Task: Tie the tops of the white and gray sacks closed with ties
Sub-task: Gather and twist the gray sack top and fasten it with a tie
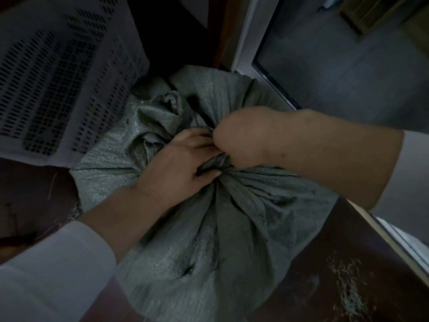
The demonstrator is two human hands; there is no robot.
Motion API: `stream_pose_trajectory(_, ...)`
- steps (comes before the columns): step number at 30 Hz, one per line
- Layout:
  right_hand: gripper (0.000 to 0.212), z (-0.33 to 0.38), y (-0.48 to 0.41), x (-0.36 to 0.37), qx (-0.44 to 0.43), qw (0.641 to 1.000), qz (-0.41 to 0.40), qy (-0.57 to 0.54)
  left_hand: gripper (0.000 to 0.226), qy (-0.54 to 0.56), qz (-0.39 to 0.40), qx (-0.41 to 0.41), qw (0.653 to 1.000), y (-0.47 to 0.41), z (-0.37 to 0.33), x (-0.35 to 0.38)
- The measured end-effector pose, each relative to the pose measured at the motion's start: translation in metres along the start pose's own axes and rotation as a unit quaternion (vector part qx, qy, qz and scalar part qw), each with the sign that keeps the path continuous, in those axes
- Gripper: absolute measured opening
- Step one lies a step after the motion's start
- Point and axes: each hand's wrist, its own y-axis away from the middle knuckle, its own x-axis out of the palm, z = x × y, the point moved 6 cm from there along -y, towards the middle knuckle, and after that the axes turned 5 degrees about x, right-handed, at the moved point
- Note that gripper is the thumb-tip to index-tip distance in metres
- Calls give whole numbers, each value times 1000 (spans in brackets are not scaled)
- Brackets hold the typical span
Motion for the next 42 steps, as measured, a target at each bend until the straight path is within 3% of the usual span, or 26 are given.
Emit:
stream_pose_trajectory(5, 37, 3, 10, -15, 17, 994, -96, -45, 39, -33, 20, -8, 999, -6, 1, -4)
stream_pose_trajectory(11, 17, -12, 18, 23, 107, 943, -137, -285, 42, -35, 65, -63, 995, -26, 12, 5)
stream_pose_trajectory(13, 18, -15, 13, 41, 130, 914, -119, -367, 44, -20, 65, -54, 996, -27, 15, 6)
stream_pose_trajectory(16, 15, -19, 14, 57, 133, 812, -64, -565, 48, 41, 44, -34, 998, -24, 17, -4)
stream_pose_trajectory(18, 16, -20, 17, 60, 118, 773, -45, -622, 41, 69, 24, -32, 997, -22, 15, -9)
stream_pose_trajectory(19, 20, -21, 18, 60, 102, 778, -54, -617, 36, 66, 19, -32, 997, -21, 13, -9)
stream_pose_trajectory(21, 32, -21, 17, 56, 83, 821, -88, -557, 32, 41, 19, -26, 999, -21, 9, -6)
stream_pose_trajectory(24, 27, -20, 13, 54, 80, 865, -119, -481, 32, 17, 28, -22, 999, -21, 8, -2)
stream_pose_trajectory(27, 19, -16, 10, 51, 87, 873, -166, -450, 32, -14, 40, -11, 999, -21, 7, 3)
stream_pose_trajectory(31, 18, -15, 4, 52, 83, 893, -149, -416, 31, -52, 49, 9, 997, -20, 5, 10)
stream_pose_trajectory(38, 31, -39, 10, 51, 94, 825, -184, -526, 25, 11, -7, -3, 1000, -23, 4, -2)
stream_pose_trajectory(41, 23, -43, 13, 60, 103, 763, -222, -598, 20, 14, -7, -4, 1000, -22, 6, 1)
stream_pose_trajectory(42, 32, -43, 13, 61, 101, 777, -231, -577, 18, 19, -6, -8, 1000, -23, 7, 2)
